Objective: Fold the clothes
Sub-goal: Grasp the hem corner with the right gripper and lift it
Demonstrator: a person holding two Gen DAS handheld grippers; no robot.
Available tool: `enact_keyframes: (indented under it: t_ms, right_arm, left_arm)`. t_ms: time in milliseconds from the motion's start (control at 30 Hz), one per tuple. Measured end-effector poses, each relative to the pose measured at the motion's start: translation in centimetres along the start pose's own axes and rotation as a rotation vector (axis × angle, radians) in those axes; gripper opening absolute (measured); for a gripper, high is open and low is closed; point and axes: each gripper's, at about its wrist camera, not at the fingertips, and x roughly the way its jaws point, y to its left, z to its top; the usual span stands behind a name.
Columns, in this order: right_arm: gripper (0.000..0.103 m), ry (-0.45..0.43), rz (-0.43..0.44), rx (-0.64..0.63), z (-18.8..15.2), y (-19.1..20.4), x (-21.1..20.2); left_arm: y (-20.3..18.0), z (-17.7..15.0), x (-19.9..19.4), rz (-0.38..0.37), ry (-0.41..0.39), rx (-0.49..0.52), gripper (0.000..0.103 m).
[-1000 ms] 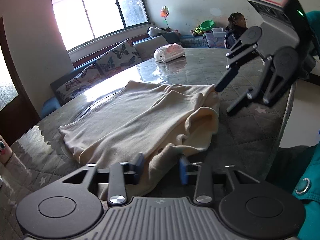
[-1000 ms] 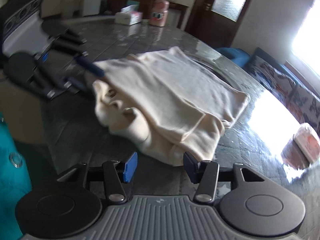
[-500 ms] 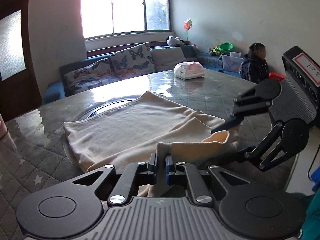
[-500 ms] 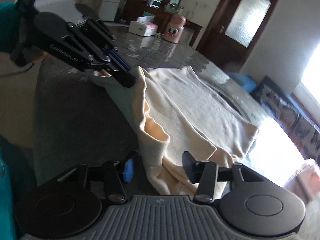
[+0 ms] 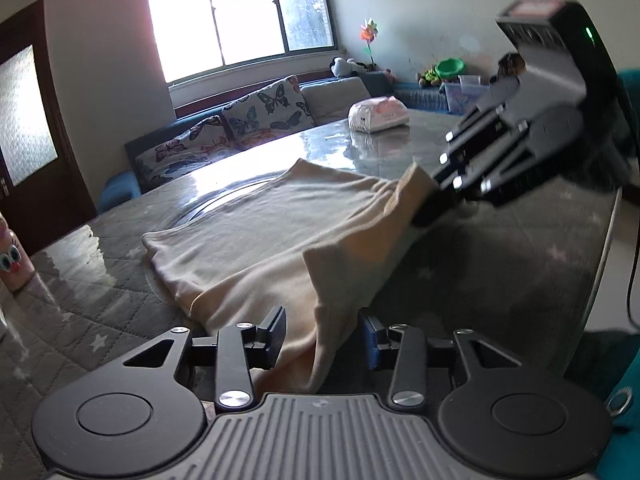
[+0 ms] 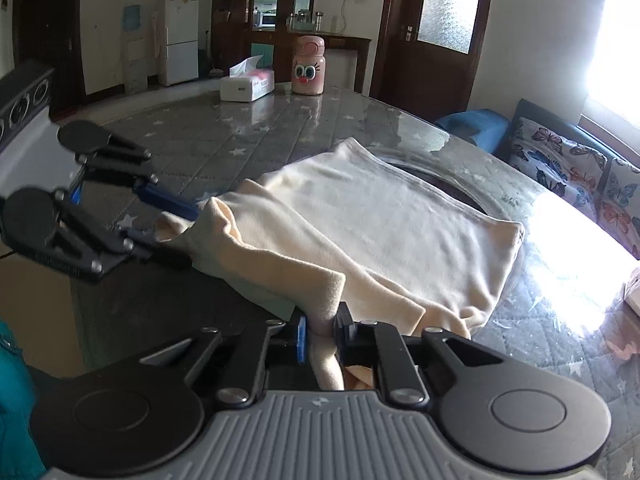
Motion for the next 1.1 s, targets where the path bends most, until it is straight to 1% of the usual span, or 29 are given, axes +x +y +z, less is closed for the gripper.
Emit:
enact_keyframes:
  t_ms: [67,100,133,167,200,233,333,433,633,733,967,1100]
  right_arm:
    - [0.012,-0.003,-0.006,0.005,0.0,0.1,0.0]
    - [0.012,-0.005,-0.009,0.008,0.0,0.1,0.0]
    - [0.011,-0.008,-0.016,0.011,-0.1,0.2,0.0]
    - [0.011,-0.013,-0.024,0.012,-0.1,0.3,-0.1]
    - [0.010,-0.020,-0.028,0.013,-0.2,0.4,-0.2]
    - [0.010,-0.026,-0.032,0.012,-0.2,0.5,-0.3]
    - [0.009,-0.045,-0.035,0.016,-0.3,0.7,-0.8]
    - [0.009,-0.066,-0.038,0.010,-0.3,0.9,-1.7]
    - [0.009,-0.085,-0.022,-0.014,-0.5,1.9,-4.5]
    - [0.009,-0.089,-0.008,-0.037,-0.8,2.9,-6.2]
    - [0.009,-0.049,0.073,-0.073,-1.3,5.9,-10.8]
    - [0.009,-0.040,0.096,-0.054,-0.8,5.6,-11.6]
  left_arm:
    - [-0.2,-0.3,0.2,0.018,0.007,0.037,0.043]
    - [-0.3,-0.4,0.4,0.024,0.011,0.059,0.041]
    - [-0.4,-0.6,0.5,0.030,0.016,0.078,0.030]
    - [-0.5,-0.6,0.6,0.032,0.019,0.088,0.024]
    - [-0.4,-0.7,0.6,0.029,0.021,0.089,0.016]
    - [-0.3,-0.6,0.5,0.026,0.018,0.078,0.011]
    - [0.4,-0.1,-0.3,0.021,-0.006,0.018,0.007]
    - [0.8,0.3,-1.6,0.007,-0.030,-0.024,0.005]
    - [-0.1,0.8,-4.7,0.001,-0.063,-0.036,0.005]
    - [-0.7,0.7,-6.6,-0.015,-0.072,-0.051,0.005]
    - [-3.0,0.4,-11.0,-0.055,-0.078,-0.049,0.005]
    - [-3.0,0.7,-10.9,-0.048,-0.092,-0.067,0.005]
